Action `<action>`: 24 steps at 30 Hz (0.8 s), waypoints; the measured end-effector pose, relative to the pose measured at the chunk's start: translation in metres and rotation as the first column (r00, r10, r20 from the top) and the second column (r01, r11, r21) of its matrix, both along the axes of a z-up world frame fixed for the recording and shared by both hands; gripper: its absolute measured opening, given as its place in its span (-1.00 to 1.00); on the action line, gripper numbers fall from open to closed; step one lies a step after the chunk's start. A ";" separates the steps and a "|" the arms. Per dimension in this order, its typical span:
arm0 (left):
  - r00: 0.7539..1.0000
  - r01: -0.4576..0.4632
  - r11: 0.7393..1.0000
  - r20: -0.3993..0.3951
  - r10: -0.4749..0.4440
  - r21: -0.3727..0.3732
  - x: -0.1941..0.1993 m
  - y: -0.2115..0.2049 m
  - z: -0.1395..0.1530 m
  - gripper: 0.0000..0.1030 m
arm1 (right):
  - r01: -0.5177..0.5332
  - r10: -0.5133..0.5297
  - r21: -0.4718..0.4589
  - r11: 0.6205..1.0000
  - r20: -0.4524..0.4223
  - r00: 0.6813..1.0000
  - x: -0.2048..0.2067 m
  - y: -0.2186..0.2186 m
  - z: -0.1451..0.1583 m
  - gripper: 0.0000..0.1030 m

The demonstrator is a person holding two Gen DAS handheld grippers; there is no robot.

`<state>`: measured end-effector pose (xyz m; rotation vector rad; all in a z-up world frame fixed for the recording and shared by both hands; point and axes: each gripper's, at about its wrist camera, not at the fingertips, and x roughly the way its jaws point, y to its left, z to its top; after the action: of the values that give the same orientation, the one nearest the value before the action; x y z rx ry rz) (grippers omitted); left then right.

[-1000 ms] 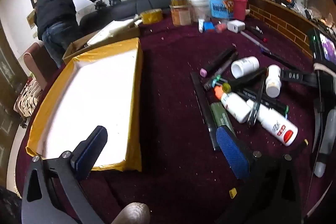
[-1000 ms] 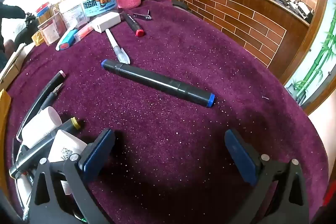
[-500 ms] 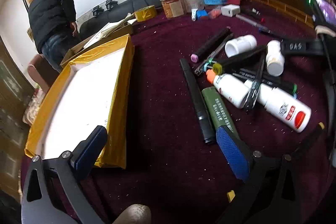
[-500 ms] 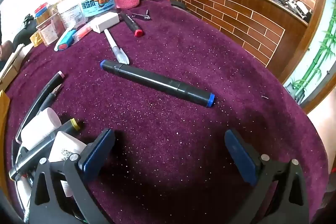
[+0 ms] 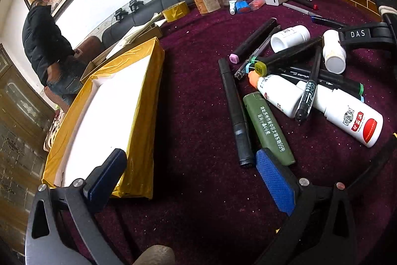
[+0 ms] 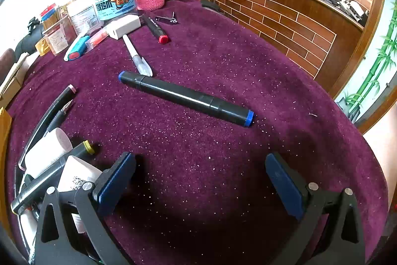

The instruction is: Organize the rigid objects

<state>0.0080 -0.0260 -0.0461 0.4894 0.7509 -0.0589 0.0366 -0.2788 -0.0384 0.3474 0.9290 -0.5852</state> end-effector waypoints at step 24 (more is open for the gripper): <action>0.907 -0.087 0.930 0.414 -0.074 0.357 -0.081 -0.020 -0.014 1.00 | -0.200 0.206 -0.088 0.976 0.068 0.976 -0.032 0.014 0.042 0.90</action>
<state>-0.0732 -0.0459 -0.0597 0.8289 0.3316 0.1959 0.0044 -0.2648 0.0035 0.1980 0.8528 -0.4171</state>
